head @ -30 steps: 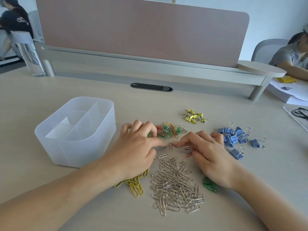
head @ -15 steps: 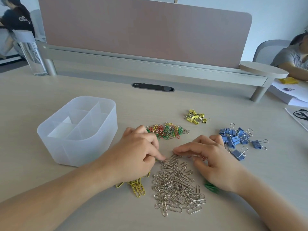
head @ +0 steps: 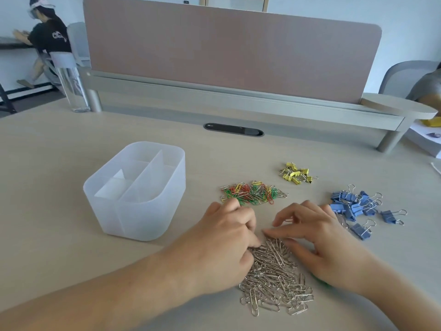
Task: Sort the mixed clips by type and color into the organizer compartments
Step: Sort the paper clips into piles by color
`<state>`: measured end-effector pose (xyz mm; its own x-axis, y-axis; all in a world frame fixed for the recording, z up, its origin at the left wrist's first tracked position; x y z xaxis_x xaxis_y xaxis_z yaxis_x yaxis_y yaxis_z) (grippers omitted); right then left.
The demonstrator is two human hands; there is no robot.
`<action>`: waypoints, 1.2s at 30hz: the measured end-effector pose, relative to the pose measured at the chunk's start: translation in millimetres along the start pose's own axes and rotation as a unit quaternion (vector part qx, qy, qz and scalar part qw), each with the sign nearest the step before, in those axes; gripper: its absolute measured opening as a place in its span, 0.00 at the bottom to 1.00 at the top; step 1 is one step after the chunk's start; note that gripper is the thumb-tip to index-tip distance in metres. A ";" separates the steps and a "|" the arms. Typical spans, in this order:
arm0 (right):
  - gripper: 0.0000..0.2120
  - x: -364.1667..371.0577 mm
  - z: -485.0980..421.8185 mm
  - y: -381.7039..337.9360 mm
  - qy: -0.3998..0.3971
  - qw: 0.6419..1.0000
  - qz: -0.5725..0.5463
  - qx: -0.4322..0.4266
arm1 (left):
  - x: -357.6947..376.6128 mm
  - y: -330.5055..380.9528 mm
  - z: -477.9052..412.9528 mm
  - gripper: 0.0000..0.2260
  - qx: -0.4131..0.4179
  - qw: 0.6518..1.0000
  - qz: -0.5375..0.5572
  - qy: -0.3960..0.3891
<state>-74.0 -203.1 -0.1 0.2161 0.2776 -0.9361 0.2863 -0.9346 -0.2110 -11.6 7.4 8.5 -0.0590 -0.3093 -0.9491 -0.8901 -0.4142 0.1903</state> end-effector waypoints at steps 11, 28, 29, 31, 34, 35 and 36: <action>0.14 -13.9 4.4 -5.3 -0.088 0.994 -0.069 0.008 | -14.6 -8.0 0.3 0.14 0.005 0.995 -0.040 -0.090; 0.33 -21.8 5.9 -22.1 -0.155 0.982 -0.094 0.059 | -2.9 -6.1 -2.6 0.26 0.002 0.991 0.097 -0.091; 0.31 -20.4 5.0 -21.4 -0.142 0.982 -0.105 0.064 | -1.9 -6.4 -3.5 0.24 -0.002 0.991 0.105 -0.084; 0.27 -18.0 3.0 -20.5 -0.119 0.981 -0.129 0.082 | -1.0 -6.3 -5.5 0.20 -0.013 0.991 0.113 -0.063; 0.21 -14.7 -0.8 -20.7 -0.092 0.978 -0.146 0.115 | 0.9 -6.0 -8.6 0.16 -0.037 0.990 0.127 -0.041; 0.20 -13.6 -2.1 -21.0 -0.084 0.977 -0.149 0.127 | 1.7 -6.1 -9.8 0.14 -0.042 0.990 0.129 -0.035; 0.18 -12.7 -3.5 -21.6 -0.078 0.976 -0.148 0.136 | 2.1 -6.2 -11.0 0.12 -0.045 0.990 0.130 -0.030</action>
<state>-79.7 -185.7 17.3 0.0097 0.5276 -0.8494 0.0524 -0.8486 -0.5265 -1.3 -0.1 8.1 -0.3106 -0.3648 -0.8777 -0.7971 -0.4030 0.4496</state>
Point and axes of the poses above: each hand's wrist, its own z-axis away from the middle knuckle, its own x-axis out of the palm, y = z × x, the point moved 1 cm from there along -z, towards the middle knuckle, and after that the axes turned 3 degrees about x, right-handed, at the moved point
